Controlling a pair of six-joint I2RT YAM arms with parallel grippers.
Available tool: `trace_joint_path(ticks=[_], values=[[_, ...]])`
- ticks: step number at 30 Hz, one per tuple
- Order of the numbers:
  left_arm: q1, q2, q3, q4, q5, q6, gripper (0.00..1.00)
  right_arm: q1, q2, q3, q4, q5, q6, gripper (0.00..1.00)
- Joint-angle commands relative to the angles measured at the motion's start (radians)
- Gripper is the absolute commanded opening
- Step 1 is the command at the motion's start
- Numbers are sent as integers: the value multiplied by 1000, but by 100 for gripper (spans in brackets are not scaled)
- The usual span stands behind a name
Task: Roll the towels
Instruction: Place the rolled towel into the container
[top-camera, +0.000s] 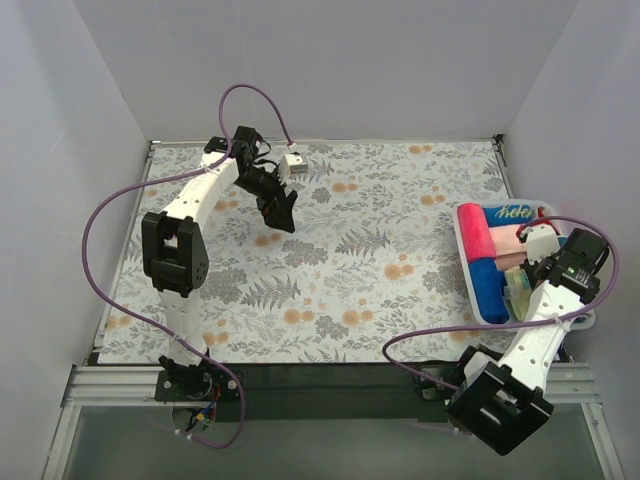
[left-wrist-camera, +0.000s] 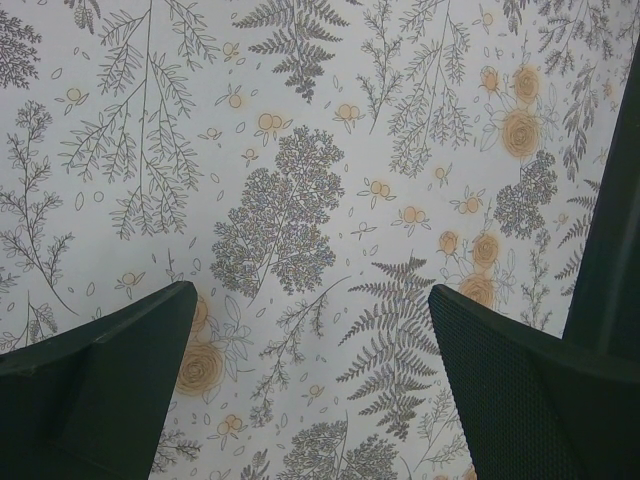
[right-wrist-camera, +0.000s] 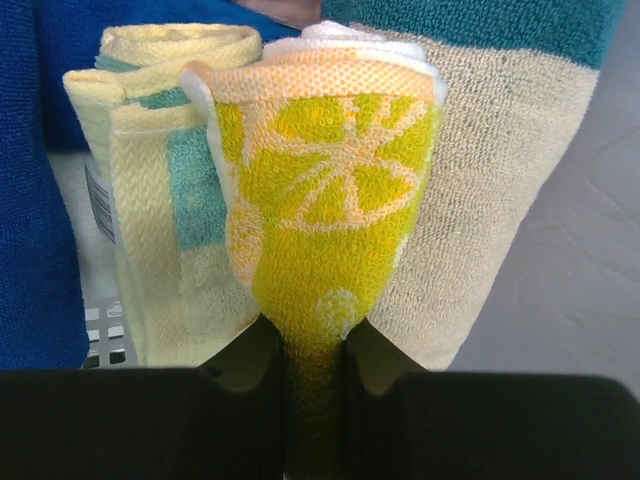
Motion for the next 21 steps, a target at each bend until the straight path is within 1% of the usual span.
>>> trace_joint_path(ticks=[1, 4, 5, 9, 21], values=[[-4, -13, 18, -1, 17, -2, 98, -6, -40, -11, 112, 35, -54, 1], [-5, -8, 9, 0, 24, -10, 98, -6, -34, 26, 108, 5, -44, 1], [-5, -7, 9, 1, 24, -11, 98, -4, -33, 63, 102, -15, -44, 1], [-8, -5, 12, 9, 26, -16, 98, -4, -14, 89, 101, -14, -53, 1], [-13, 1, 13, -5, 38, -11, 98, 2, -42, -101, 95, -21, -115, 1]])
